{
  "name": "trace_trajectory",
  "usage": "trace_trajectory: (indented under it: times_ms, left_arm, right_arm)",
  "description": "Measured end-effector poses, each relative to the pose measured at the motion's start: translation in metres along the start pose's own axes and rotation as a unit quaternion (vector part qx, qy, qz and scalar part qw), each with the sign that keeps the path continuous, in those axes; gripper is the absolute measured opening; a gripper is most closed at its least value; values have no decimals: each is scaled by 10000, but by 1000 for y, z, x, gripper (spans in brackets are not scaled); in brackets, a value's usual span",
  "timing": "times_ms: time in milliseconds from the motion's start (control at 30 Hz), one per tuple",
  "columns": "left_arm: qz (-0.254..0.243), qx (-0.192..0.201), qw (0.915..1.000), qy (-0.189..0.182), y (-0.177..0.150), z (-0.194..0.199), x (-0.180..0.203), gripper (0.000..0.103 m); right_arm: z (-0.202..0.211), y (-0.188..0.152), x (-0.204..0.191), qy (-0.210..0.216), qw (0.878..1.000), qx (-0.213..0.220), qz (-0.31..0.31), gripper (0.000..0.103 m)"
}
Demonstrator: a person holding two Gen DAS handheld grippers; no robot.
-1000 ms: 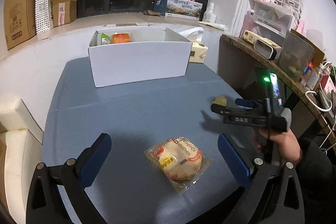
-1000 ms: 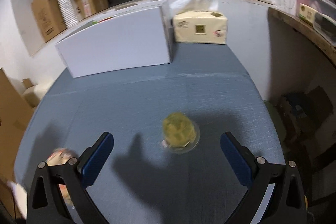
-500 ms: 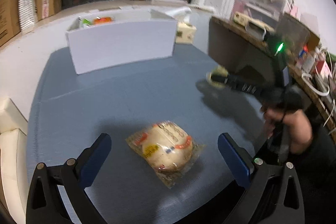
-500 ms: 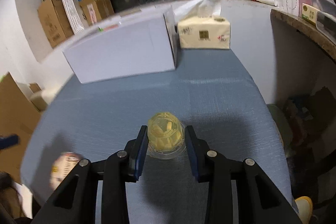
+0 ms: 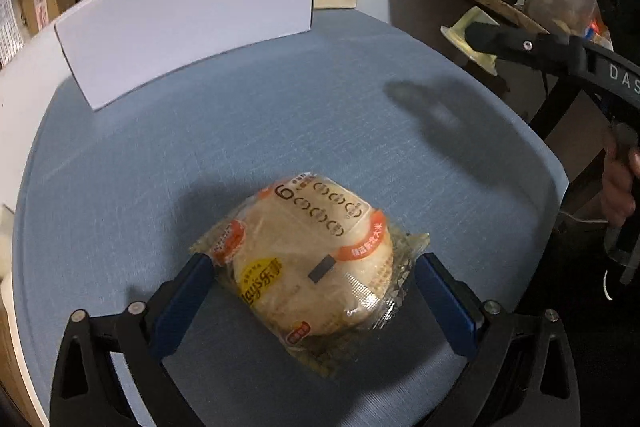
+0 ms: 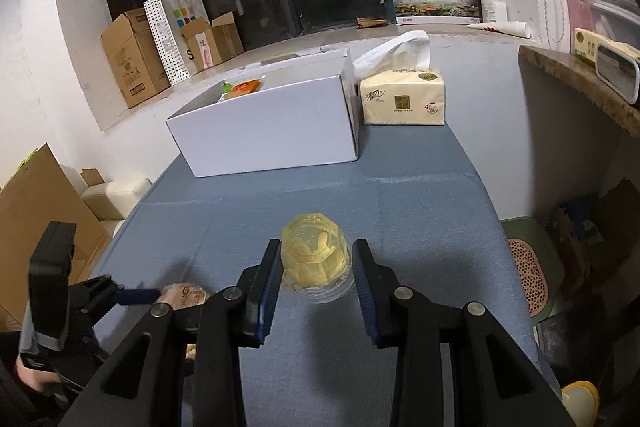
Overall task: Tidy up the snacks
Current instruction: 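Carry the bread and jelly cup into the white box and open both tools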
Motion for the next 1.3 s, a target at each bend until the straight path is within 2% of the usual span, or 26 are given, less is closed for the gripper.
trace_trajectory:
  times_ms: [33, 100, 200, 267, 500, 633, 800, 900, 1033, 1133, 1300]
  left_arm:
    - [2, 52, 10000, 17, 1, 2, -2, 84]
    - [156, 246, 9995, -107, 7, 11, -6, 80]
    - [301, 420, 9986, -111, 9, 20, -15, 79]
    - [462, 672, 9965, -172, 14, 35, -20, 79]
    - [570, 1529, 9866, -43, 64, 96, -50, 79]
    - [529, 2024, 9779, 62, 116, 127, -77, 79]
    - [493, 2433, 9686, 141, 198, 144, -113, 79]
    - [548, 2492, 9665, 267, 245, 138, -139, 79]
    - [713, 2425, 9670, 315, 289, 125, -175, 79]
    - [695, 2323, 9689, 486, 312, 111, -198, 79]
    - [739, 2168, 9716, 601, 326, 85, -219, 82]
  right_arm:
    - [0, -1, -1, 10, 10000, 0, 11, 38]
    - [0, -1, -4, 39, 10000, -3, 57, 38]
    - [0, -1, -6, 48, 9999, 11, 102, 38]
    - [1, -1, -7, 51, 9999, 23, 97, 38]
    - [-1, 15, -19, 208, 9996, 81, 175, 38]
    - [-4, 51, -32, 478, 9985, 214, 125, 38]
    - [-11, 129, -49, 595, 9962, 579, 253, 38]
    - [-24, 177, -54, 649, 9949, 759, 143, 38]
    - [-59, 228, -56, 566, 9957, 727, 139, 38]
    - [-88, 253, -52, 465, 9971, 596, 86, 38]
    - [-132, 271, -47, 223, 9990, 334, 220, 38]
Point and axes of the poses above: each gripper's, at about its wrist camera, not at the fingertips, and z roughly against the way its jaws point, x to its right, y to its top, the point moved 10 cm from there along -z, roughly the way its jaws point, and after that the axes turned 4 degrees about -z, right-handed, at the moved point
